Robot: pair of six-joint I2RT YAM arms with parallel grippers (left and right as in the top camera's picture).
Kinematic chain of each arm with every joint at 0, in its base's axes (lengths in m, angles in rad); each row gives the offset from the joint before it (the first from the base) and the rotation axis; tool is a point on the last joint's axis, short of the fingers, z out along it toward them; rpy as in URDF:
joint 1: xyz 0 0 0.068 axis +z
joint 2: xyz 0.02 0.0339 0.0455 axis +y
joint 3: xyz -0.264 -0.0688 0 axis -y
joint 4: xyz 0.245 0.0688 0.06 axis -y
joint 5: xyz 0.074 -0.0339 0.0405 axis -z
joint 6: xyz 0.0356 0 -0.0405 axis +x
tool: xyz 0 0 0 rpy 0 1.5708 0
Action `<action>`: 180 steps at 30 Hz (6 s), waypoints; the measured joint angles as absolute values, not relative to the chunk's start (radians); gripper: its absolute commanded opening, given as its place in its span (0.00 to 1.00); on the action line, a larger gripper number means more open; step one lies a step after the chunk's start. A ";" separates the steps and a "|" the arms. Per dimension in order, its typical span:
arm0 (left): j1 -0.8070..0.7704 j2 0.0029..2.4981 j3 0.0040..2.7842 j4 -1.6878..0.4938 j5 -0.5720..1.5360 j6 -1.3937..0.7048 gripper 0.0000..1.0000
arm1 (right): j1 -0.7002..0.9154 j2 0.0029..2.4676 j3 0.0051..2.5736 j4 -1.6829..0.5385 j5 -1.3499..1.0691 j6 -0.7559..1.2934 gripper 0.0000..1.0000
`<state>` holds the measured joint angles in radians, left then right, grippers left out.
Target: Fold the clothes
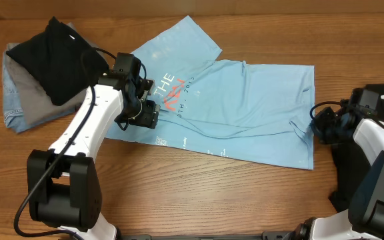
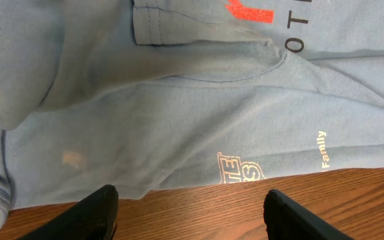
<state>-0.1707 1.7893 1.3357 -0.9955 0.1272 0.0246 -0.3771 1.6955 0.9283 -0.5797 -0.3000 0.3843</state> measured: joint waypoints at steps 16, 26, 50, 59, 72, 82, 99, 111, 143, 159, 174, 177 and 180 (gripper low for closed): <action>-0.171 1.790 1.336 -0.998 0.127 0.025 0.73 | -0.195 1.697 0.931 -0.515 -0.256 0.281 0.47; -0.171 1.790 1.336 -0.999 0.127 0.025 0.74 | -0.186 1.734 0.932 -0.526 -0.130 0.290 0.09; -0.171 1.790 1.336 -0.999 0.128 0.025 0.74 | -0.092 1.748 1.082 -0.733 -0.149 0.351 0.05; -0.171 1.809 1.336 -0.979 0.181 0.025 0.72 | -0.097 1.811 1.049 -0.685 -0.046 0.408 0.08; -0.171 1.879 1.335 -0.987 0.192 0.024 0.70 | -0.220 1.811 1.121 -0.720 0.054 0.445 0.06; -0.171 1.879 1.335 -0.979 0.192 0.024 0.70 | -0.222 1.806 1.199 -0.859 -0.169 0.274 0.46; -0.171 1.879 1.335 -0.980 0.196 0.025 0.70 | -0.157 1.805 1.089 -0.705 0.061 0.355 0.04; -0.171 1.879 1.335 -0.988 0.196 0.024 0.70 | -0.295 1.805 1.174 -0.811 -0.059 0.331 0.29; -0.171 1.880 1.334 -1.021 0.158 0.025 0.71 | -0.386 1.789 1.048 -0.823 -0.199 0.331 0.12; -0.171 1.880 1.334 -1.021 0.114 0.025 0.76 | -0.373 1.677 1.054 -0.892 -0.510 0.162 0.37; -0.171 1.880 1.334 -0.984 0.188 0.025 0.80 | 0.196 1.754 1.065 -0.779 -0.410 0.194 0.43; -0.171 1.880 1.334 -0.984 0.191 0.025 0.80 | 0.213 1.801 1.065 -0.752 -0.394 0.235 0.32; -0.171 1.880 1.334 -0.983 0.192 0.025 0.80 | 0.216 1.810 1.064 -0.715 -0.385 0.283 0.11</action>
